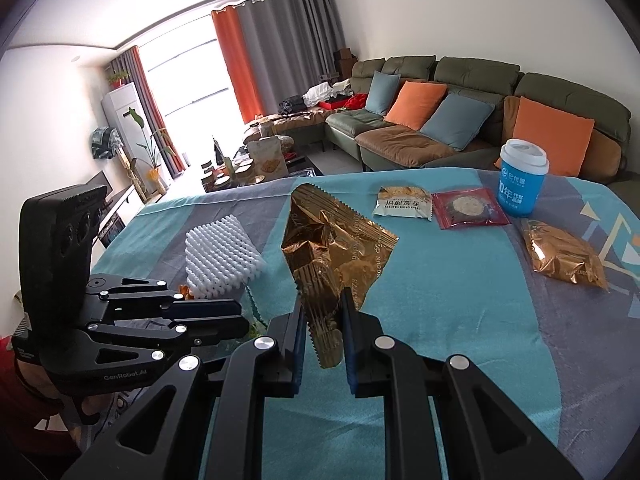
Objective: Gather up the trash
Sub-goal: 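Grasp the clear green-printed wrapper with the left tool while the right tool holds the gold wrapper, then carry the green wrapper and gold wrapper to the teal bin and release both, then move both tools back over the table toward the foam net, then grasp the white foam fruit net with the right tool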
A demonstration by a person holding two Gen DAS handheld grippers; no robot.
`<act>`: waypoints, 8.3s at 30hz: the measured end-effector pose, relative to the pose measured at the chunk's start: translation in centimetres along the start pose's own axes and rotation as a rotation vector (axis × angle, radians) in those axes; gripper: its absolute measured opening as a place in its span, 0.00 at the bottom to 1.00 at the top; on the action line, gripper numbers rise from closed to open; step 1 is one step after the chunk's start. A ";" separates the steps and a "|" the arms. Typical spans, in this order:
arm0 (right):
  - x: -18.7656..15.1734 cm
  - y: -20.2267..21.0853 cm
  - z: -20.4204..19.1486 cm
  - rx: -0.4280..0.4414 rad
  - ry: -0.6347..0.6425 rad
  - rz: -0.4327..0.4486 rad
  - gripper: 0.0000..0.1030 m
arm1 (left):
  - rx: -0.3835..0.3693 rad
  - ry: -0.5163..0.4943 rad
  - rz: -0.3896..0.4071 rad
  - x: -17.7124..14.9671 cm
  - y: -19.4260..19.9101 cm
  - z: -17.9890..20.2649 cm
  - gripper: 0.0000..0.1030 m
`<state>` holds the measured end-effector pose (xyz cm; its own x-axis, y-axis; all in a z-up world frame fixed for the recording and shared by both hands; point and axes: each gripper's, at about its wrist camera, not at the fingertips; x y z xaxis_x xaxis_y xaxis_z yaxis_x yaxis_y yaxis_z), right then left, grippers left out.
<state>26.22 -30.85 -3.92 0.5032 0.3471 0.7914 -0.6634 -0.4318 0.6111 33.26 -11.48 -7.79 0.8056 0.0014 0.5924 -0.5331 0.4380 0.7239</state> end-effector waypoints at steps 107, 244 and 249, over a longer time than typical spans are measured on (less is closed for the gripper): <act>12.0 -10.8 -47.8 0.632 0.628 -0.149 0.14 | 0.644 0.743 0.461 -28.5 41.0 -34.0 0.02; 7.8 -12.4 -10.4 0.101 0.256 -0.248 0.21 | 0.314 0.270 0.324 -7.3 16.8 -9.0 0.95; 7.9 -11.6 -9.1 0.115 0.209 -0.206 0.12 | 0.278 0.236 0.300 -6.1 14.6 -8.1 0.95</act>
<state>32.82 -15.52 -4.85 0.4876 0.5953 0.6386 -0.4863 -0.4223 0.7650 22.67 2.16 -3.71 0.6251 0.3092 0.7167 -0.7743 0.1294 0.6195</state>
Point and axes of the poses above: each gripper's, at about its wrist camera, not at the fingertips, and y roughly against the way its jaws point, z to its right, x to its top, and after that the axes turned 15 degrees about y, right-handed
